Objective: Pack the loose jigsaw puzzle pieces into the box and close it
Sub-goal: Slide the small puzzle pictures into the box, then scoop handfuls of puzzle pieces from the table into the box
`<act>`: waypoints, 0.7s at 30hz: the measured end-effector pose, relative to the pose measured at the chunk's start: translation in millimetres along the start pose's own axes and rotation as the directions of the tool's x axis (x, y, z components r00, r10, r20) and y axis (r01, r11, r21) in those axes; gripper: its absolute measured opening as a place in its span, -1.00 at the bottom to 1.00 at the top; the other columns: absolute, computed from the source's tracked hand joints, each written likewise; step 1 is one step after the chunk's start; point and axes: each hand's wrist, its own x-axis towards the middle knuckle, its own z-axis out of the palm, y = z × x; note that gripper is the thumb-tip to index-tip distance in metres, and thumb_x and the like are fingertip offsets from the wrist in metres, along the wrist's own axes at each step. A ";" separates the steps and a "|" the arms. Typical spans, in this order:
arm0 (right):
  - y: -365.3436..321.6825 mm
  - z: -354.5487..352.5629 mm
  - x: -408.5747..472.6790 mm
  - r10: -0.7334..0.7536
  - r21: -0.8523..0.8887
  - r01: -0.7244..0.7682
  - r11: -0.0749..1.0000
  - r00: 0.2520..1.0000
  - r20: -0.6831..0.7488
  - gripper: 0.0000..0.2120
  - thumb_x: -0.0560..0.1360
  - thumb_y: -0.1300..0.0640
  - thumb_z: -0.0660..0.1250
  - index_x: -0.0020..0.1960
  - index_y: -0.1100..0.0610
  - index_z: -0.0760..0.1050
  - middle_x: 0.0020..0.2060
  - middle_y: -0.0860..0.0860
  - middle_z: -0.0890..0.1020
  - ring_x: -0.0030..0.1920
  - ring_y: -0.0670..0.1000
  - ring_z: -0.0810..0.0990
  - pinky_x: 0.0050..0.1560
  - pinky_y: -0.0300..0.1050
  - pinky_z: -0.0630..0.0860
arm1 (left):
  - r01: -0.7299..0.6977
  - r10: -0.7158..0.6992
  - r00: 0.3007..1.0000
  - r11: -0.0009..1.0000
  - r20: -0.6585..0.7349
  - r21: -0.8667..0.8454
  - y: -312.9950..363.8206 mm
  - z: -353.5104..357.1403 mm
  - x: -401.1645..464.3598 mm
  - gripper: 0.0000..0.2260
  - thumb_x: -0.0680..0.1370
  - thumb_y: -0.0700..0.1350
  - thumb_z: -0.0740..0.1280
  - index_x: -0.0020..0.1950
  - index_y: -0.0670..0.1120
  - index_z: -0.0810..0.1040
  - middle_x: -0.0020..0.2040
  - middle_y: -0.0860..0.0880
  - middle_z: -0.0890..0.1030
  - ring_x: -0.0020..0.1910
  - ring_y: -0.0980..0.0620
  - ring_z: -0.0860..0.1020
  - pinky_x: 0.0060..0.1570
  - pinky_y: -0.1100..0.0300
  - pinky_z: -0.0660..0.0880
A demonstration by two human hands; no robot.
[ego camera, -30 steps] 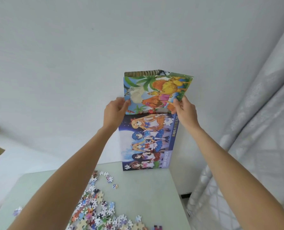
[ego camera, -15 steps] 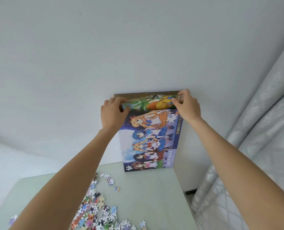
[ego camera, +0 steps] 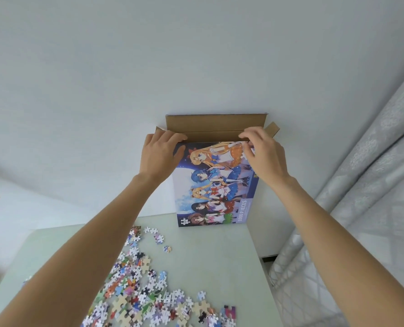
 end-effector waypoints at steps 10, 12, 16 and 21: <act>-83.4 -9.8 -145.7 -0.061 0.133 0.037 0.990 0.982 0.181 -0.80 0.47 0.20 0.19 -0.04 0.14 0.58 -0.14 0.02 0.64 -0.13 0.09 0.58 -0.21 -0.12 0.50 | 0.307 -0.255 0.938 0.926 0.235 -0.219 30.7 -66.5 -141.7 -0.84 0.55 -0.04 0.23 0.07 0.07 0.56 -0.15 0.12 0.65 -0.17 0.10 0.59 -0.15 0.17 0.51; -103.1 -10.9 -185.2 -0.038 0.152 -0.016 0.988 0.937 0.347 -0.81 0.46 0.22 0.21 -0.03 0.14 0.58 -0.13 0.04 0.65 -0.09 0.12 0.58 -0.14 -0.12 0.49 | 0.438 -0.328 0.806 0.890 0.493 -0.124 29.6 -75.1 -189.5 -0.82 0.55 -0.02 0.23 0.11 0.09 0.55 -0.06 0.12 0.65 -0.11 0.11 0.60 -0.04 0.15 0.53; -137.4 -13.9 -265.0 -0.065 0.168 -0.064 0.984 0.744 0.665 -0.79 0.54 0.20 0.21 0.11 0.11 0.55 0.03 0.02 0.64 0.04 0.07 0.55 0.08 -0.06 0.44 | 0.540 -0.379 0.529 0.841 0.759 0.043 33.7 -85.3 -293.7 -0.77 0.57 -0.04 0.23 0.21 0.07 0.51 0.09 0.08 0.62 -0.04 0.07 0.60 -0.01 0.10 0.57; -175.0 -12.9 -372.3 0.001 0.112 -0.193 0.975 0.507 0.862 -0.63 0.53 0.15 0.25 0.33 0.05 0.38 0.28 0.05 0.48 0.27 0.05 0.44 0.36 0.00 0.32 | 0.648 -0.433 0.407 0.758 0.804 0.080 51.1 -91.3 -410.9 -0.73 0.56 -0.08 0.27 0.26 -0.01 0.47 0.15 0.02 0.59 0.00 0.07 0.58 0.01 0.13 0.57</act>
